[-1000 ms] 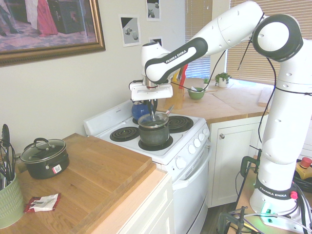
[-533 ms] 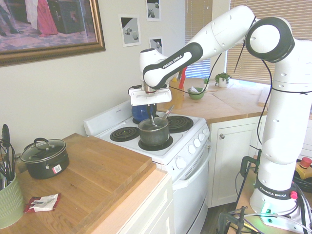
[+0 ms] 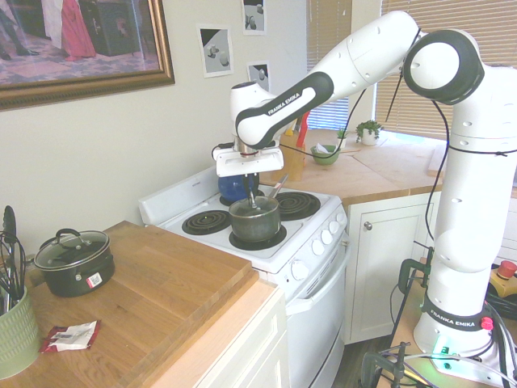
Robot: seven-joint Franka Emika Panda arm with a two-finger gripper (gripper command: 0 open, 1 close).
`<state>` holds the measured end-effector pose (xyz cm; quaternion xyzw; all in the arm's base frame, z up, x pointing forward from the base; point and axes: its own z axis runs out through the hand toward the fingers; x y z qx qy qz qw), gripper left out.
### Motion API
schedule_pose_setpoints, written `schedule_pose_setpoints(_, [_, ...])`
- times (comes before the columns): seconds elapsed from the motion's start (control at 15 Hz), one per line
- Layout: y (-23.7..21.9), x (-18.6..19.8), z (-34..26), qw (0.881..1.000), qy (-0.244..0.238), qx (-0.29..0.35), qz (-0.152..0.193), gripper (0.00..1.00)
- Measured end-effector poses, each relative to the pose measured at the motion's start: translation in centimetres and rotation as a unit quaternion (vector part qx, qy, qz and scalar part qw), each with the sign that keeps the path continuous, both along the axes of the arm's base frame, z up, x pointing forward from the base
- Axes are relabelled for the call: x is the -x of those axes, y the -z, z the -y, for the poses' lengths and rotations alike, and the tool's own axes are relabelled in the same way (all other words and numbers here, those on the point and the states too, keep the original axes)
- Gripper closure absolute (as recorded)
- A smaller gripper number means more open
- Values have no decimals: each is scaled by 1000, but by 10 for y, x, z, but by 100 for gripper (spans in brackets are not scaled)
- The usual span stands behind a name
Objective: Cover the lid of the pot
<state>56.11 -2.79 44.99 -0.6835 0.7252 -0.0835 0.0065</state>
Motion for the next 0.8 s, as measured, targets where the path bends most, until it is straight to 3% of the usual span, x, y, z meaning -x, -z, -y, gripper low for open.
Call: schedule_pose_setpoints(0.8, [-13, 1, -5, 1000, -4, -1, 15, 0])
